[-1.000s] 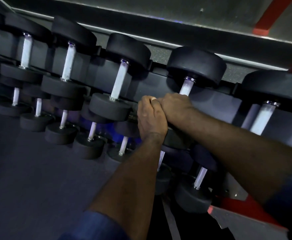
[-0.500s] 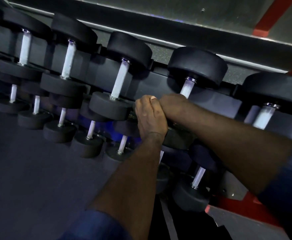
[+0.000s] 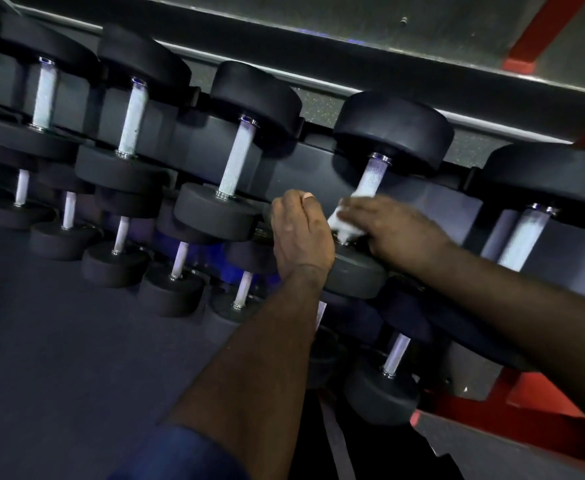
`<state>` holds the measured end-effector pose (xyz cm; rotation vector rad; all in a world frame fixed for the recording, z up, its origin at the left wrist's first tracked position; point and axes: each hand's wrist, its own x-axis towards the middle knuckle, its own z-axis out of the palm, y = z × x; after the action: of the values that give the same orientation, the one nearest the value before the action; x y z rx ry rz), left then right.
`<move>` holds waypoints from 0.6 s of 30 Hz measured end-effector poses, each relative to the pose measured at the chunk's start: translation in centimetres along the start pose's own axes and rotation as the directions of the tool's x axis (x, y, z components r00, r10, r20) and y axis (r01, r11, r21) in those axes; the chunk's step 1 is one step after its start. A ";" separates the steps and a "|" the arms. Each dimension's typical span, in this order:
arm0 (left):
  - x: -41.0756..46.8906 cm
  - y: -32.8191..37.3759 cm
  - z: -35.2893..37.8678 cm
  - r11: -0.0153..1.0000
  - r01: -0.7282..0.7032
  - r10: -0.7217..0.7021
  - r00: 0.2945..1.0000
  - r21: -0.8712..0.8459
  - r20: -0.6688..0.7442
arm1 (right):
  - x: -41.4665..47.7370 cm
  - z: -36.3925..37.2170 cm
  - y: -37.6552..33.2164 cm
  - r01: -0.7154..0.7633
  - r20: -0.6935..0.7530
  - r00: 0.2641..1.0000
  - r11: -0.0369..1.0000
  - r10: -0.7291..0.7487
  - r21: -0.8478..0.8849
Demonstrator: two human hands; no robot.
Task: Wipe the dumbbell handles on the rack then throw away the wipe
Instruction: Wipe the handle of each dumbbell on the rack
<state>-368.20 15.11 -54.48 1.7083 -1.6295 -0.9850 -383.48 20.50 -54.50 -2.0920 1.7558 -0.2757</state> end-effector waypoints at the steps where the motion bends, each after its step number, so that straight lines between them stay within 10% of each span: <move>1: 0.0 0.1 0.0 1.000 0.004 -0.004 1.000 0.007 0.002 | 0.0 -0.3 -0.3 0.078 0.097 0.992 0.997 -0.078 0.006; 8: -0.1 0.3 -0.1 1.000 0.012 -0.012 1.000 0.022 -0.002 | 2.9 -1.2 1.0 -0.168 -0.171 0.966 0.972 0.196 0.162; 13: -0.1 0.4 -0.1 0.999 0.003 -0.002 1.000 0.033 -0.029 | 1.6 0.0 -0.9 -0.065 0.136 0.990 0.973 0.036 0.220; 18: -0.2 0.6 -0.3 1.000 -0.015 0.017 0.999 0.023 -0.048 | 1.7 -1.9 1.5 -0.115 -0.326 0.907 0.903 0.265 0.414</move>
<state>-368.31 15.25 -53.79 1.7179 -1.6264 -0.9146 -385.24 18.31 -53.52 -1.6408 1.9091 -0.9395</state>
